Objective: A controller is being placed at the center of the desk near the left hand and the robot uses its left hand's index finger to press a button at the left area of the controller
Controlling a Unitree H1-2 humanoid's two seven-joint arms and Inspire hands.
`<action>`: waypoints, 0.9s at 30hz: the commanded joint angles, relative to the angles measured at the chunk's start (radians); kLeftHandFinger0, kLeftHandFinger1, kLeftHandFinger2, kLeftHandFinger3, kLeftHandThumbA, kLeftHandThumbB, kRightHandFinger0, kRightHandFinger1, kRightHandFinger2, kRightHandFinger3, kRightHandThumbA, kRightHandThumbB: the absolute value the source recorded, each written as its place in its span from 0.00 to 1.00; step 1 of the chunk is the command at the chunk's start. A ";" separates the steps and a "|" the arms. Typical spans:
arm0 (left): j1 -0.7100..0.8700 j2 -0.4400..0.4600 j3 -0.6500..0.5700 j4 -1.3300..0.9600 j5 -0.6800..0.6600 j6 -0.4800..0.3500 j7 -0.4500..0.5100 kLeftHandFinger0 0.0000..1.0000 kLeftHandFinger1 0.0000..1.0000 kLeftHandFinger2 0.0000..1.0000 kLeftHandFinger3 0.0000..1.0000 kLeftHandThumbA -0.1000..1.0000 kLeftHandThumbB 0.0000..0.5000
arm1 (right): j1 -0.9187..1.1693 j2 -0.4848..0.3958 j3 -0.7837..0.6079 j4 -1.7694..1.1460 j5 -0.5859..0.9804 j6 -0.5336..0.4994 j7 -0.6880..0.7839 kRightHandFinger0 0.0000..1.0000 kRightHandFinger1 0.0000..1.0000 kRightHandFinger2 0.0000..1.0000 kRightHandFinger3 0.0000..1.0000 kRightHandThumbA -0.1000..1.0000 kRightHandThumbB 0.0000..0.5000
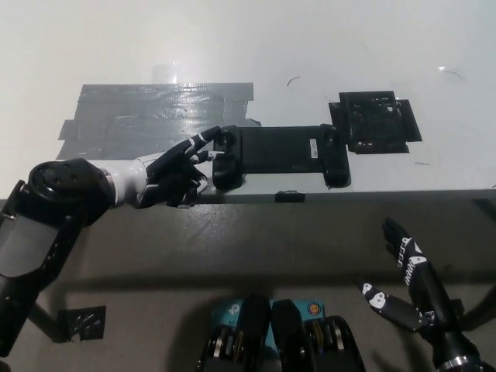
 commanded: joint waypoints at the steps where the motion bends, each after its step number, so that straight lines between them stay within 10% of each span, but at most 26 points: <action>1: -0.081 0.025 0.024 0.016 0.000 0.016 -0.009 0.00 0.00 0.08 1.00 1.00 0.88 | -0.024 -0.010 0.006 -0.034 -0.009 0.013 0.010 1.00 1.00 1.00 1.00 0.73 0.42; 27: -0.069 0.024 0.036 0.018 0.050 0.016 -0.008 0.00 0.00 0.12 1.00 1.00 0.87 | -0.035 -0.014 0.007 -0.035 -0.012 0.020 0.015 1.00 1.00 1.00 1.00 0.72 0.41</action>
